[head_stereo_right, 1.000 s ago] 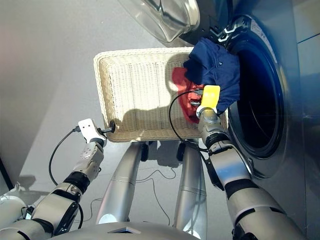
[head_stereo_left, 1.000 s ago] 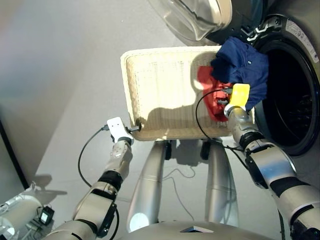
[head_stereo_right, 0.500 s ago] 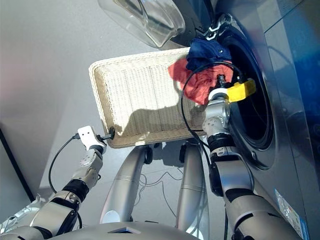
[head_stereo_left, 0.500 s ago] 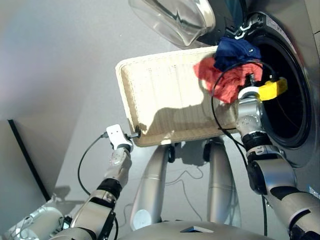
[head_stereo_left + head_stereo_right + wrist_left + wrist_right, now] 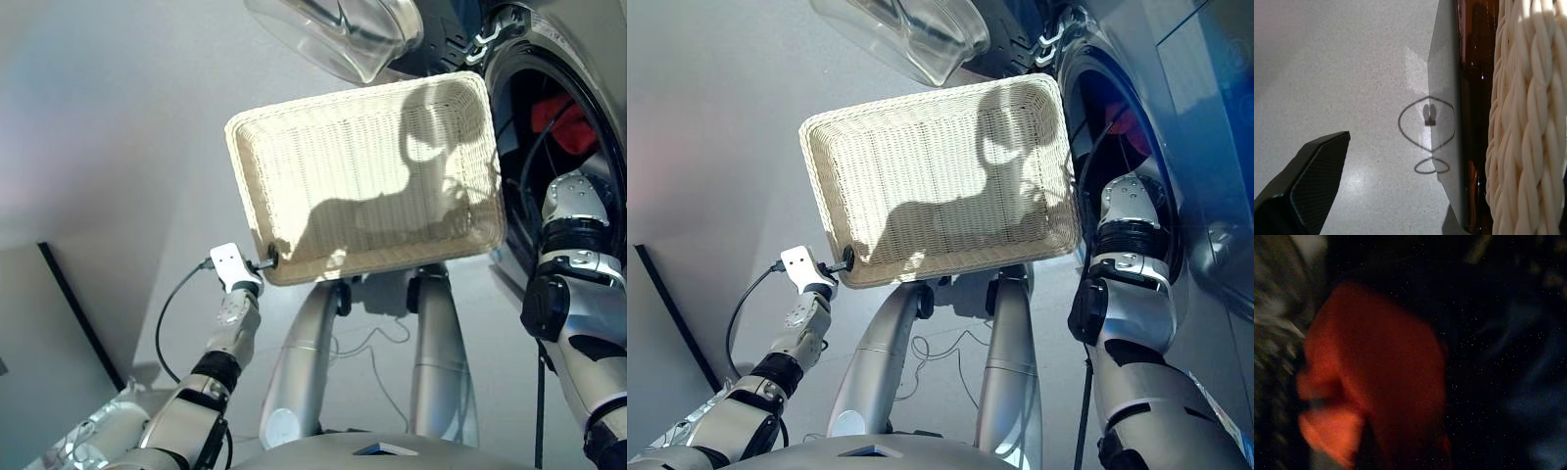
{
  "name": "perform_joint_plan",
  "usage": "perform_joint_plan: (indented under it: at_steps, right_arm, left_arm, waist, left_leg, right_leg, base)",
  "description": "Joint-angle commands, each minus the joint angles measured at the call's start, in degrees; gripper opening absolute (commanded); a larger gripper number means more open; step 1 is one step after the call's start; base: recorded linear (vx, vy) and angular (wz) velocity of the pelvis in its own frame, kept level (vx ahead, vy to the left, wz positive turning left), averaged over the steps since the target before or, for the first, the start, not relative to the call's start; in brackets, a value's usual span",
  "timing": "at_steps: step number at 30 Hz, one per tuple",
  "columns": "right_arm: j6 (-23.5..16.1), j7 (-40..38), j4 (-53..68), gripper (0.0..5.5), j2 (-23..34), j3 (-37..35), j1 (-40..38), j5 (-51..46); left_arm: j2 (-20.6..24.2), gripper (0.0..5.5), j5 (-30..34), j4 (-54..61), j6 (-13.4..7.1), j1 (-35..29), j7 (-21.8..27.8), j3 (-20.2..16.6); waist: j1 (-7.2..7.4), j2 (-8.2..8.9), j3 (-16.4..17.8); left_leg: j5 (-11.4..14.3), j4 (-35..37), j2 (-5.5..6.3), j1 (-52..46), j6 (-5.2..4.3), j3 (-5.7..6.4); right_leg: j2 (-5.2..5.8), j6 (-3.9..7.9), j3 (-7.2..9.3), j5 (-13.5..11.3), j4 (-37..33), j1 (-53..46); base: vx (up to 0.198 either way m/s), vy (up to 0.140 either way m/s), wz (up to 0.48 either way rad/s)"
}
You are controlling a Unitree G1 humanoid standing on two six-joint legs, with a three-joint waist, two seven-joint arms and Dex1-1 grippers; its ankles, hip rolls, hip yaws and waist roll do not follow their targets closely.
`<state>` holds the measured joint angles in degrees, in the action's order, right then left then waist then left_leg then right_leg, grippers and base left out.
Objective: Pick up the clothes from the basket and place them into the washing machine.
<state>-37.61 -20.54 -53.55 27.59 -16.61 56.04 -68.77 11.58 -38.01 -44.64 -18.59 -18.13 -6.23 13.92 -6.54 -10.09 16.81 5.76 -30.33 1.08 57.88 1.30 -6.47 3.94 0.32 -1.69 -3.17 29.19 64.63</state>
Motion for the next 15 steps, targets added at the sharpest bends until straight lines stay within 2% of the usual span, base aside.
perform_joint_plan:
  at_steps: [1,10,11,15]
  right_arm:
    - [4.43,5.92,0.16,5.50,-0.02,7.76,-3.25,3.08]
    - [11.43,12.31,1.00,5.50,-5.96,17.02,-10.93,8.09]
    - [13.29,13.72,0.78,5.50,-6.83,18.76,-13.12,9.45]
    - [16.78,15.65,-1.11,5.50,-7.59,22.81,-17.81,16.21]
  left_arm:
    - [2.74,5.50,0.68,1.48,-3.50,4.29,-1.44,-1.17]
    - [2.95,5.50,-0.20,2.28,-2.59,5.46,0.58,-2.40]
    - [2.61,5.50,-0.17,0.87,-2.19,5.43,1.10,-3.01]
    - [1.99,5.50,0.29,-2.45,-1.42,5.66,2.77,-3.91]
  waist:
    - [0.33,-1.79,-4.78]
    - [1.53,0.89,-4.69]
    - [1.82,1.99,-4.94]
    - [2.27,3.97,-5.76]
  left_leg:
    - [1.33,1.29,1.13,0.92,1.11,1.43]
    - [0.80,1.20,0.52,0.16,0.72,1.59]
    - [0.64,1.47,0.42,-0.45,0.64,1.77]
    - [-0.19,3.88,0.49,-3.56,0.36,2.16]
  right_leg:
    - [-1.31,1.05,2.17,2.78,-0.36,-1.82]
    - [-1.39,0.74,3.35,1.96,-1.64,-3.76]
    - [-1.31,0.73,3.72,1.65,-2.38,-4.77]
    - [-0.85,0.85,4.55,1.09,-4.63,-8.19]
  base:
    - [0.000,0.000,0.000]
    - [0.000,0.000,0.000]
    - [0.000,0.000,0.000]
    - [0.000,0.000,0.000]
